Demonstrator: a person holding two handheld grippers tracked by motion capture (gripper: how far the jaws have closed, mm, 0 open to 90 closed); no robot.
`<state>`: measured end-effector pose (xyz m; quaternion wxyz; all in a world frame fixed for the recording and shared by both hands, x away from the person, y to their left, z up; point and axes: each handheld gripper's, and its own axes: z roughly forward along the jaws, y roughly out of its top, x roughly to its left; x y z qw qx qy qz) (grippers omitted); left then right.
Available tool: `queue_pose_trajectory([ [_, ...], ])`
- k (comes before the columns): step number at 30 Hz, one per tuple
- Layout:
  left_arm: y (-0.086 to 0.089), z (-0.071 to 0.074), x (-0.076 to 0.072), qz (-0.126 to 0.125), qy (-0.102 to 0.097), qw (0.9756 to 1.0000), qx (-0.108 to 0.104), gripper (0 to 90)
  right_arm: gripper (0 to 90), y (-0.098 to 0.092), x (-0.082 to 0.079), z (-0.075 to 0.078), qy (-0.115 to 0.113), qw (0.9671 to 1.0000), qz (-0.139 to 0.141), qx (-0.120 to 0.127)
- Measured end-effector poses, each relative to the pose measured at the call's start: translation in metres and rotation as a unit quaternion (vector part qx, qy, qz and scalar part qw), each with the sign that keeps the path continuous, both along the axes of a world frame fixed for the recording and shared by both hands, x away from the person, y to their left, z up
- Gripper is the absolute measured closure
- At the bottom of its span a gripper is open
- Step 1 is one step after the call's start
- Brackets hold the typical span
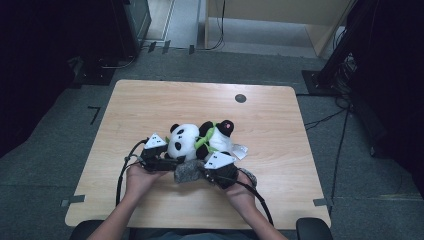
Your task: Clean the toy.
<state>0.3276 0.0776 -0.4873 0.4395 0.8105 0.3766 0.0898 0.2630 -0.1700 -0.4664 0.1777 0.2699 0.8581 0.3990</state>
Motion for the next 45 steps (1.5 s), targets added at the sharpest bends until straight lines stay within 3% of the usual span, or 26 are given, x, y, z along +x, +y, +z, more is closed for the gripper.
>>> queue_pose_trajectory([
  [6,0.0,0.0,0.001,0.001,0.003,1.0,-0.002,24.4,79.9,-0.01,-0.006,0.007,-0.001,0.9999,-0.008,0.012],
  [12,0.001,0.0,0.001,0.001,0.004,1.0,-0.003,24.4,79.9,-0.031,-0.01,0.011,0.019,0.9992,-0.019,0.029],
  [18,0.001,0.0,0.001,0.002,0.005,1.0,-0.005,24.4,79.8,-0.041,-0.015,0.014,0.016,0.9995,-0.016,0.024],
  [26,0.001,0.0,0.001,0.001,0.005,1.0,-0.006,24.7,79.7,-0.062,-0.018,0.019,0.032,0.9989,-0.025,0.025],
  [29,0.002,0.0,0.002,-0.001,0.006,1.0,-0.008,25.2,79.6,-0.069,-0.019,0.021,0.027,0.9988,-0.032,0.025],
  [32,0.002,0.0,0.002,-0.003,0.006,0.9999,-0.009,26.6,79.6,-0.082,-0.021,0.026,0.02,0.9977,-0.045,0.046],
  [45,0.001,0.0,0.001,-0.002,0.002,1.0,-0.004,27.1,79.5,-0.101,-0.015,0.049,0.001,0.9952,-0.067,0.071],
])
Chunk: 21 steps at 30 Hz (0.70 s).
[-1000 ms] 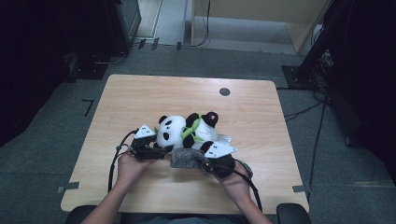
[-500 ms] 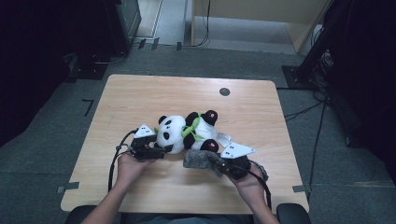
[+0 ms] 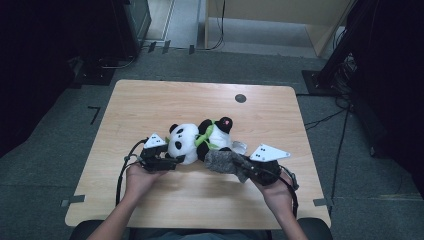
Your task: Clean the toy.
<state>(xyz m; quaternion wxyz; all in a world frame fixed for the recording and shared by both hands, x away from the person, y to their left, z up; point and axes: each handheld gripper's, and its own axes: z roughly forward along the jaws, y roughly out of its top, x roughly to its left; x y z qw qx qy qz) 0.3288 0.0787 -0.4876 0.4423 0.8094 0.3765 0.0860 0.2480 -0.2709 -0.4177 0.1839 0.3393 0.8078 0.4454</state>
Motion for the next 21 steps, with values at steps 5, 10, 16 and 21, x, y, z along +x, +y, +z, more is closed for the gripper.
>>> queue_pose_trajectory([
  [5,0.0,0.0,0.0,0.001,0.0,1.0,0.0,27.0,79.5,-0.014,0.006,0.005,0.002,0.9997,-0.02,0.011],
  [10,0.0,0.0,0.0,0.001,0.0,1.0,0.0,26.9,79.6,-0.018,0.014,0.004,0.007,0.9995,-0.026,0.015],
  [16,0.0,0.0,0.0,0.001,-0.001,1.0,0.001,26.7,79.6,-0.025,0.033,0.007,0.008,0.9992,-0.036,0.014],
  [21,-0.001,0.001,-0.001,0.0,-0.006,0.9999,0.009,26.2,79.6,-0.035,0.057,0.009,0.013,0.9981,-0.057,0.021],
])
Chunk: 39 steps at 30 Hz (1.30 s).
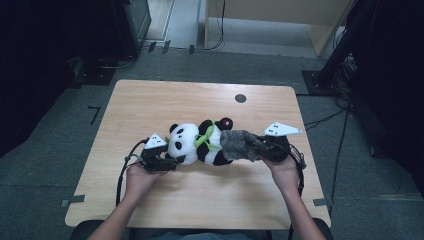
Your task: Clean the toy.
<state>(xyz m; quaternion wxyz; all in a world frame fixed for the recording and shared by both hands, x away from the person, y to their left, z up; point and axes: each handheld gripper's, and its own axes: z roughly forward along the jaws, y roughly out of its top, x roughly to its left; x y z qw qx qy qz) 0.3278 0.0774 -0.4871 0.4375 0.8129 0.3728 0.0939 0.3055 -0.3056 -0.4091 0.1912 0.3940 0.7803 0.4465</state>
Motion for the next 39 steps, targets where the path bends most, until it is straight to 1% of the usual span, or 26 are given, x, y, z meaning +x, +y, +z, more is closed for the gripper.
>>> queue_pose_trajectory([
  [1,0.0,0.0,0.0,0.0,0.0,1.0,0.001,26.1,79.5,-0.002,0.004,-0.001,0.001,1.0,-0.003,0.002],
  [2,0.0,0.0,0.0,0.0,0.0,1.0,0.001,26.1,79.5,-0.002,0.004,-0.001,0.001,1.0,-0.003,0.002],
  [4,0.0,0.0,0.0,0.0,0.001,1.0,0.0,26.0,79.6,-0.005,0.012,-0.002,0.003,0.9999,-0.011,0.007],
  [5,0.0,0.0,0.0,0.001,0.003,1.0,-0.001,26.1,79.5,-0.008,0.017,-0.002,0.003,0.9998,-0.018,0.006],
  [6,0.0,0.0,0.0,0.001,0.003,1.0,-0.001,26.0,79.5,-0.008,0.017,-0.002,0.003,0.9998,-0.018,0.006],
  [8,0.0,0.0,0.0,0.001,0.003,1.0,-0.002,26.0,79.5,-0.013,0.023,0.0,-0.003,0.9996,-0.029,0.003],
  [10,0.0,0.0,0.0,0.001,0.003,1.0,-0.003,26.0,79.5,-0.016,0.025,0.0,-0.004,0.9994,-0.034,0.005],
  [12,0.0,0.0,0.0,0.001,0.003,1.0,-0.002,26.0,79.5,-0.022,0.028,0.001,-0.004,0.999,-0.044,0.006],
  [13,0.0,0.0,0.0,0.001,0.003,1.0,-0.003,26.0,79.5,-0.029,0.032,0.0,-0.003,0.9985,-0.054,0.01],
  [15,0.0,0.0,0.001,0.001,0.003,1.0,-0.003,26.0,79.5,-0.034,0.036,-0.002,-0.001,0.9979,-0.063,0.009],
  [18,0.0,0.0,0.001,0.0,0.003,1.0,-0.002,26.0,79.4,-0.04,0.04,-0.004,0.001,0.9971,-0.074,0.016],
  [22,0.0,0.0,0.001,-0.001,0.003,1.0,-0.002,26.0,79.4,-0.047,0.043,-0.009,0.001,0.9959,-0.091,0.008],
  [24,0.0,0.0,0.001,-0.001,0.003,1.0,-0.002,26.0,79.4,-0.052,0.046,-0.012,0.002,0.9948,-0.101,0.004],
  [27,0.0,0.0,0.001,-0.001,0.003,1.0,-0.002,26.0,78.8,-0.059,0.053,-0.019,0.0,0.9924,-0.123,0.002],
  [28,0.0,0.0,0.001,-0.001,0.003,1.0,-0.001,25.9,78.7,-0.061,0.056,-0.022,-0.002,0.9919,-0.127,0.005],
  [29,0.0,0.0,0.001,-0.001,0.003,1.0,-0.001,25.9,78.7,-0.061,0.056,-0.022,-0.002,0.9919,-0.127,0.005],
  [30,0.0,0.0,0.001,-0.001,0.003,1.0,-0.002,25.9,78.8,-0.063,0.062,-0.029,0.001,0.9903,-0.139,0.001],
  [32,0.001,0.0,0.001,-0.001,0.003,1.0,-0.002,26.0,78.8,-0.062,0.068,-0.035,0.003,0.9895,-0.144,-0.013],
  [33,0.001,0.0,0.001,-0.001,0.003,1.0,-0.002,26.0,78.8,-0.062,0.068,-0.035,0.003,0.9895,-0.144,-0.013],
  [34,0.001,0.0,0.001,-0.002,0.003,1.0,-0.002,26.0,78.9,-0.061,0.071,-0.039,0.005,0.989,-0.147,-0.02],
  [35,0.001,0.0,0.001,-0.002,0.002,1.0,-0.002,26.0,78.9,-0.063,0.076,-0.046,0.009,0.9878,-0.154,-0.018],
  [36,0.001,0.0,0.001,-0.002,0.002,1.0,-0.001,26.0,78.9,-0.063,0.076,-0.046,0.009,0.9878,-0.154,-0.018],
  [37,0.001,0.0,0.001,-0.002,0.002,1.0,-0.001,25.9,78.9,-0.065,0.078,-0.048,0.013,0.9868,-0.16,-0.015],
  [38,0.001,0.0,0.001,-0.002,0.002,1.0,-0.002,25.9,78.8,-0.07,0.082,-0.053,0.02,0.985,-0.171,-0.013],
  [39,0.001,0.0,0.002,-0.003,0.002,1.0,-0.001,26.0,78.7,-0.072,0.084,-0.056,0.023,0.9838,-0.177,-0.014],
])
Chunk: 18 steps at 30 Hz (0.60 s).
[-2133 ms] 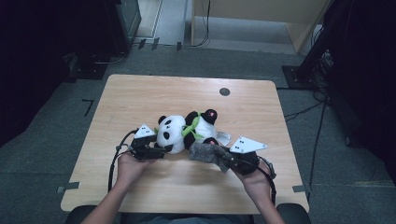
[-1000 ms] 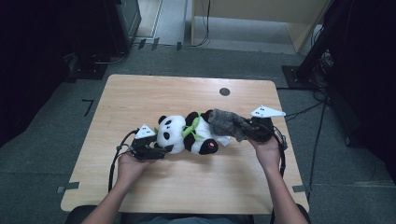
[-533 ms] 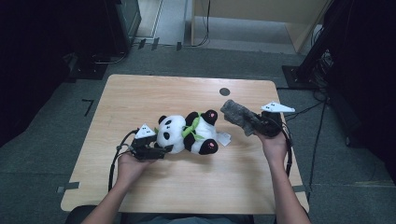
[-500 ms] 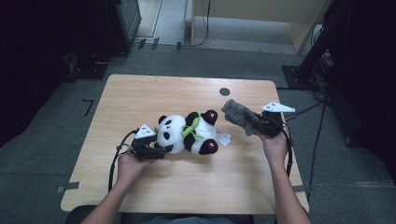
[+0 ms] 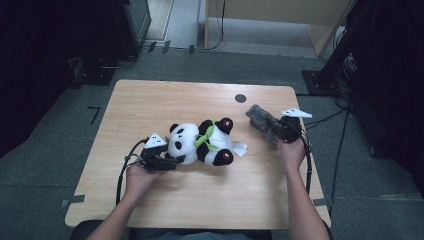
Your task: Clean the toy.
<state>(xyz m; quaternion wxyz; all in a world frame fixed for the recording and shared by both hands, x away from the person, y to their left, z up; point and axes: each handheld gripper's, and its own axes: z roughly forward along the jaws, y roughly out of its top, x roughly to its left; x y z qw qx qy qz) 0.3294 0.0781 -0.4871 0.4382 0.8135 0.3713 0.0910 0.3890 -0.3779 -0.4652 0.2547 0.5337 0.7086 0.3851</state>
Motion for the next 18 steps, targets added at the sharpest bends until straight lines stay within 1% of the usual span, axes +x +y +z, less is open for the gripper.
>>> queue_pose_trajectory([
  [2,0.0,0.0,0.0,-0.001,0.0,1.0,0.0,25.9,78.7,-0.002,0.001,-0.003,0.003,1.0,-0.004,0.002],
  [3,0.0,0.0,0.0,0.0,0.0,1.0,0.0,26.0,78.0,-0.005,0.003,-0.008,0.008,0.9999,-0.011,0.007],
  [6,0.0,0.0,0.0,0.0,0.0,1.0,0.0,25.9,75.6,-0.006,0.003,-0.013,0.01,0.9998,-0.011,0.008],
  [9,0.0,0.0,0.0,0.0,0.0,1.0,-0.001,25.7,73.0,-0.006,0.003,-0.014,0.011,0.9998,-0.01,0.01],
  [10,0.0,0.0,0.0,0.001,0.001,1.0,-0.001,25.7,69.8,-0.007,0.003,-0.014,0.01,0.9999,-0.011,0.007],
  [11,0.0,0.0,0.0,0.002,0.002,1.0,0.0,24.9,57.9,-0.008,0.003,-0.014,0.008,0.9999,-0.01,0.01],
  [12,0.0,0.0,0.0,0.002,0.002,1.0,0.0,24.3,53.1,-0.008,0.003,-0.014,0.008,0.9998,-0.012,0.014],
  [14,-0.001,0.0,0.0,0.003,0.002,1.0,0.0,23.3,46.6,-0.01,0.002,-0.013,0.01,0.9994,-0.008,0.032],
  [15,0.0,0.0,0.0,0.002,0.002,1.0,0.0,22.9,43.3,-0.01,0.002,-0.012,0.009,0.9993,-0.009,0.034],
  [16,0.0,0.0,0.0,0.002,0.002,1.0,0.0,22.6,43.3,-0.01,0.002,-0.012,0.009,0.9993,-0.009,0.034],
  [18,-0.001,0.001,0.0,0.002,0.002,1.0,0.0,22.6,38.4,-0.01,0.0,-0.01,0.008,0.9992,-0.009,0.037],
])
